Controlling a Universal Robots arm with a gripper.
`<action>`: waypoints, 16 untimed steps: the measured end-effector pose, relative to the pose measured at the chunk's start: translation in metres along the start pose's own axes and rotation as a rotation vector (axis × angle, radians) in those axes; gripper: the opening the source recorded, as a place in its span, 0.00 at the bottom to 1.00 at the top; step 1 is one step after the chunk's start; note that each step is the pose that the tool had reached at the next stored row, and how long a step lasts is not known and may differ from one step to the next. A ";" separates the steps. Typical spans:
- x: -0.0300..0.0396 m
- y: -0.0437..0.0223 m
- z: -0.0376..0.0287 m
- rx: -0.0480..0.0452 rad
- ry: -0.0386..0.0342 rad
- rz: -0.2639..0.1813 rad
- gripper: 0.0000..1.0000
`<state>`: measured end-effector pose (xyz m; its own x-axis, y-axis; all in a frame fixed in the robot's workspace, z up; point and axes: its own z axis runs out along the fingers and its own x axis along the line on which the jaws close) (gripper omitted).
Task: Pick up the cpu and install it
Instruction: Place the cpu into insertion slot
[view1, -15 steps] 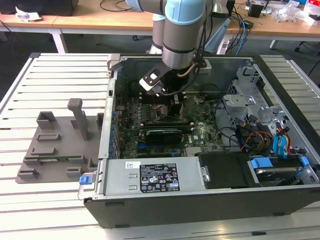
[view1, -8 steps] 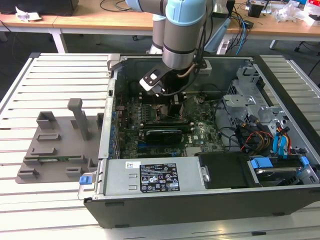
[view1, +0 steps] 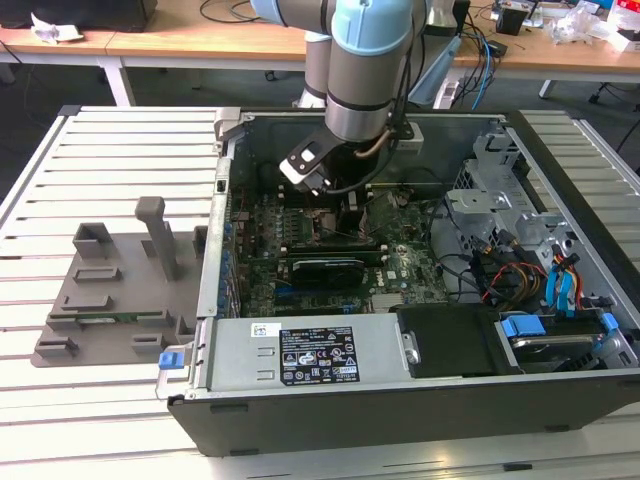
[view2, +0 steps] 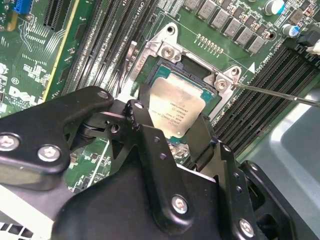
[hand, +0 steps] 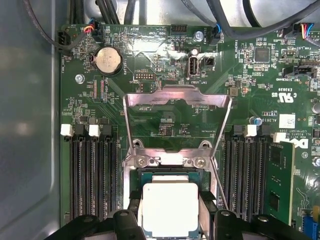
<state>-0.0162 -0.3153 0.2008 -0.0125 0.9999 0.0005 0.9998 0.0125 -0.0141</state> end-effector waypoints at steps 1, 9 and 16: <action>0.0000 0.0001 0.0002 0.0001 -0.0001 0.000 0.53; 0.0000 -0.0015 0.0010 0.0001 -0.0001 0.000 0.53; 0.0001 -0.0015 0.0012 -0.0001 0.0001 0.000 0.61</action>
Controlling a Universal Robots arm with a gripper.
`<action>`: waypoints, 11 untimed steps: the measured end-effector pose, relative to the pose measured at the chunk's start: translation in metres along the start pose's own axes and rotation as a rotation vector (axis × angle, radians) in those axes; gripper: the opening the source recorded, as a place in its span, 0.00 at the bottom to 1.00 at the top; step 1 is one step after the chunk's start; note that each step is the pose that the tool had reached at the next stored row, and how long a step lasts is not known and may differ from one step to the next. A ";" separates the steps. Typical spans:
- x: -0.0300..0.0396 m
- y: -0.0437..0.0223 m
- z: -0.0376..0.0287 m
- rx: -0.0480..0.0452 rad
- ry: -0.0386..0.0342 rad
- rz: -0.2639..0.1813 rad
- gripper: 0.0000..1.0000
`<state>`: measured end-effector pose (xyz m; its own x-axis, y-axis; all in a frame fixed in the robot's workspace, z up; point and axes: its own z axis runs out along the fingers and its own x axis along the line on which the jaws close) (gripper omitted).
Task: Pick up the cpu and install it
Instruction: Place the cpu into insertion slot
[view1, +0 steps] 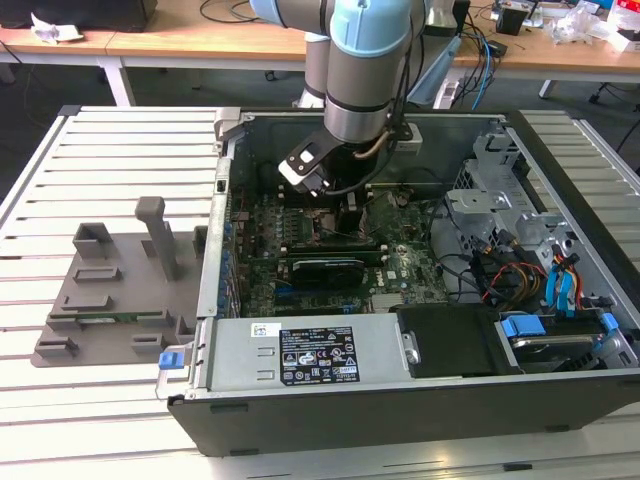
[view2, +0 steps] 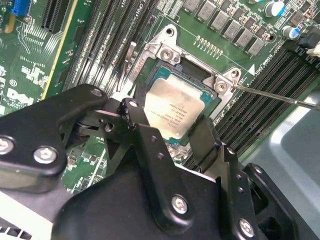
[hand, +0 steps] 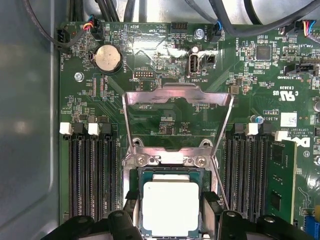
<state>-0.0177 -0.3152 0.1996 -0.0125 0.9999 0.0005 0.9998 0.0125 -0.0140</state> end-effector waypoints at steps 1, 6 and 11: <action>0.0000 0.0000 0.0000 0.0000 -0.0001 0.000 0.61; 0.0010 -0.0003 -0.0211 -0.0013 -0.0002 0.000 0.61; 0.0014 -0.0007 -0.0465 -0.0032 -0.0001 0.000 0.28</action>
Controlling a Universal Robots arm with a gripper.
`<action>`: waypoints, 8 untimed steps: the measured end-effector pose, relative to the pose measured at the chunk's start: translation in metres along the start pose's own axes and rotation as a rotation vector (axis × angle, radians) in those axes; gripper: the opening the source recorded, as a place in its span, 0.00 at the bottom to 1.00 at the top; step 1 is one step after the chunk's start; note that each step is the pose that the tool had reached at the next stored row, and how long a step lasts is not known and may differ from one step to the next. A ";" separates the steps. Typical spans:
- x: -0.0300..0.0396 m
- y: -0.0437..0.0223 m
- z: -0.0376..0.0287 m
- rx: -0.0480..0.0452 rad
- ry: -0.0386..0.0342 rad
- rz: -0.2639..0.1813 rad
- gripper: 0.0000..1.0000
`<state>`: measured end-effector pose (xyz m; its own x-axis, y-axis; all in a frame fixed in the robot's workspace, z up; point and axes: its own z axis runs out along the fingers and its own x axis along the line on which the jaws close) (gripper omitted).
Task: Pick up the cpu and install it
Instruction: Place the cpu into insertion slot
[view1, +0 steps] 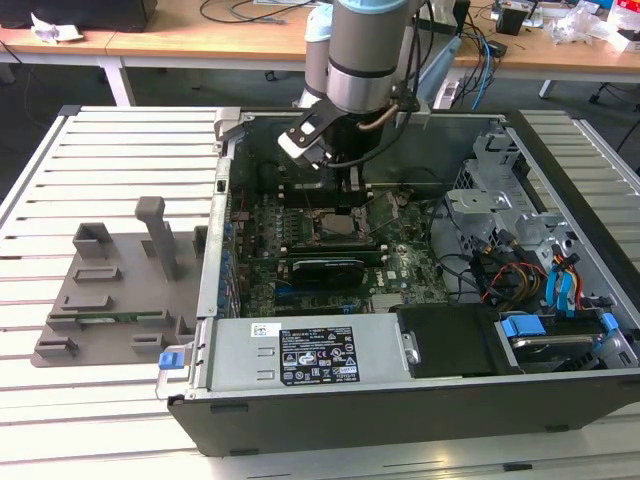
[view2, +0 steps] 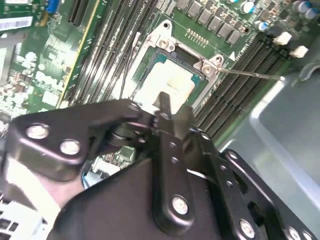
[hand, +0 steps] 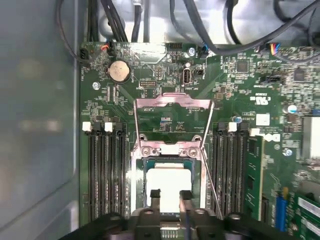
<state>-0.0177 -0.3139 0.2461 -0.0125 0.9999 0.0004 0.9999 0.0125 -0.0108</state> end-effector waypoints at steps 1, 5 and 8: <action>0.0002 -0.0001 -0.0064 -0.0003 0.0000 0.000 0.16; 0.0008 -0.0003 -0.0299 -0.0017 -0.0002 0.000 0.11; 0.0013 -0.0005 -0.0449 -0.0025 -0.0001 0.000 0.11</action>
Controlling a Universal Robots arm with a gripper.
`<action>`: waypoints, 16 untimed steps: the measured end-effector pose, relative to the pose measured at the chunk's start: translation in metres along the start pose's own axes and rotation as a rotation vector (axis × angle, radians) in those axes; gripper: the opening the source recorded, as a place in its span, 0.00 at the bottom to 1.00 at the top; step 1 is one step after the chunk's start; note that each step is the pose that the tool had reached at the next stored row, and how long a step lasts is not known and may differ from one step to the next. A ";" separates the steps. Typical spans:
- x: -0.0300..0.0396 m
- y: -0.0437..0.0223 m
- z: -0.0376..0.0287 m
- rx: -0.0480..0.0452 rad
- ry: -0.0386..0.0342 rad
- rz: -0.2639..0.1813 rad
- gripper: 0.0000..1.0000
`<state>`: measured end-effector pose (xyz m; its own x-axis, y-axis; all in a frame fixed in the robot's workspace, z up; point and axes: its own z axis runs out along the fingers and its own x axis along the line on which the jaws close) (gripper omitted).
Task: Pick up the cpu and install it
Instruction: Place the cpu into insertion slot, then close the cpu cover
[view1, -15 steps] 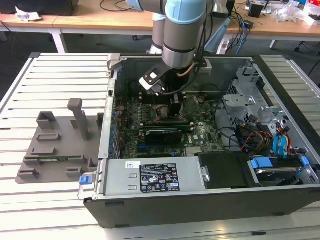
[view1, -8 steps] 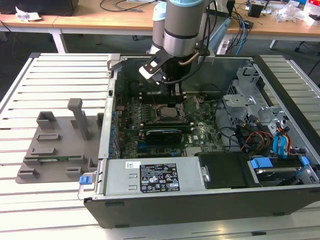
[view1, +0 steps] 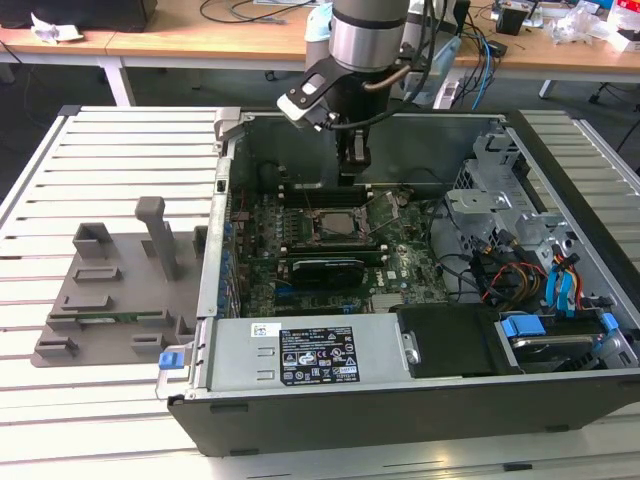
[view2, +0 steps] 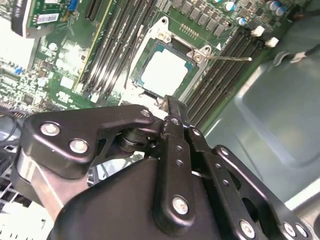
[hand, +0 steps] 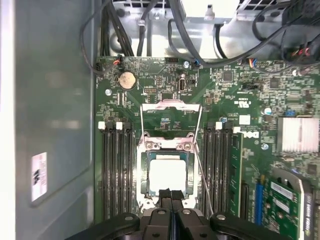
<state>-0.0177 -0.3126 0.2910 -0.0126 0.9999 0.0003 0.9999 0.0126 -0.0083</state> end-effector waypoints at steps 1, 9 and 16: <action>0.0000 0.0000 -0.0018 -0.0002 -0.0001 0.000 0.11; 0.0000 0.0000 -0.0033 -0.0004 0.0010 0.000 0.11; -0.0001 0.0200 -0.0034 -0.0004 0.0010 0.000 0.11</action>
<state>0.0023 -0.3125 0.2943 -0.0124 0.9999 0.0013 0.9999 0.0124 -0.0079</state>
